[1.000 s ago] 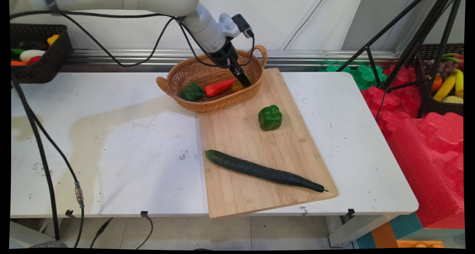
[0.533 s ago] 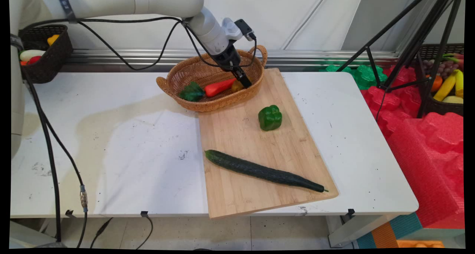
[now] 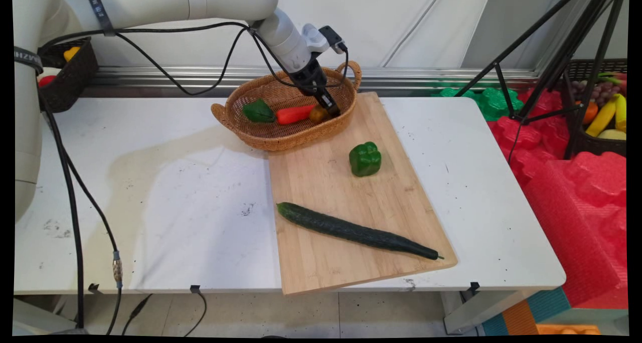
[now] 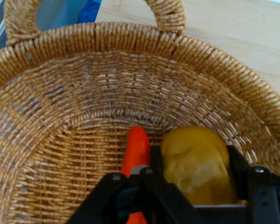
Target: Place the picked object on the cutting board
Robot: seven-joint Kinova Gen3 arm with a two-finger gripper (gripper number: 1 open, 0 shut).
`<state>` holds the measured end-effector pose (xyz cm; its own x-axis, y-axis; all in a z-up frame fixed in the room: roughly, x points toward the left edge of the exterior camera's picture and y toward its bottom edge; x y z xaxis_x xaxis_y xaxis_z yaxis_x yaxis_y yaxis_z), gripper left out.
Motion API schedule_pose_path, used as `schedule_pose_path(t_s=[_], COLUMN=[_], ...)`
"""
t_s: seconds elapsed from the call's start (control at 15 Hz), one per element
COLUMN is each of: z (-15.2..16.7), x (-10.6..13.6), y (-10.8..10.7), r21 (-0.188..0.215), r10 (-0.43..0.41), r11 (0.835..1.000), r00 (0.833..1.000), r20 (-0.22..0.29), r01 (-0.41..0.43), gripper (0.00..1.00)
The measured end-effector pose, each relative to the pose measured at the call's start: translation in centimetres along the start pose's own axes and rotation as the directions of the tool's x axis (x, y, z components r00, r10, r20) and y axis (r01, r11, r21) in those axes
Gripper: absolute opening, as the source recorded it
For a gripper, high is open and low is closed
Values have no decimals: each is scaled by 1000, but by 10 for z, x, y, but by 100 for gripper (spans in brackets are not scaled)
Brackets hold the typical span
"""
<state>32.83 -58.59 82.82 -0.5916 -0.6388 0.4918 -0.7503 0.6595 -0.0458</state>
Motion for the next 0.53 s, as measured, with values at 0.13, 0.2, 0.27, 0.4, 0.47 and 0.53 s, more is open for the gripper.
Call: schedule_pose_path(t_s=[0.13,0.2,0.27,0.4,0.47,0.53], z=[-8,-13,-20,-33,-44,-56], x=[3,5,8,12,15,16], y=[0,1,3,6,10,15], r21=[10,17,25,45,56,64], r10=[4,9,13,22,34,50], r11=[1000,1000,1000,999,998,997], r00=[1000,1000,1000,999,998,996], r20=[-6,-13,-20,-39,-54,-69], r01=[-4,-9,-12,-20,-31,-46], gripper=[0,0,0,0,0,0])
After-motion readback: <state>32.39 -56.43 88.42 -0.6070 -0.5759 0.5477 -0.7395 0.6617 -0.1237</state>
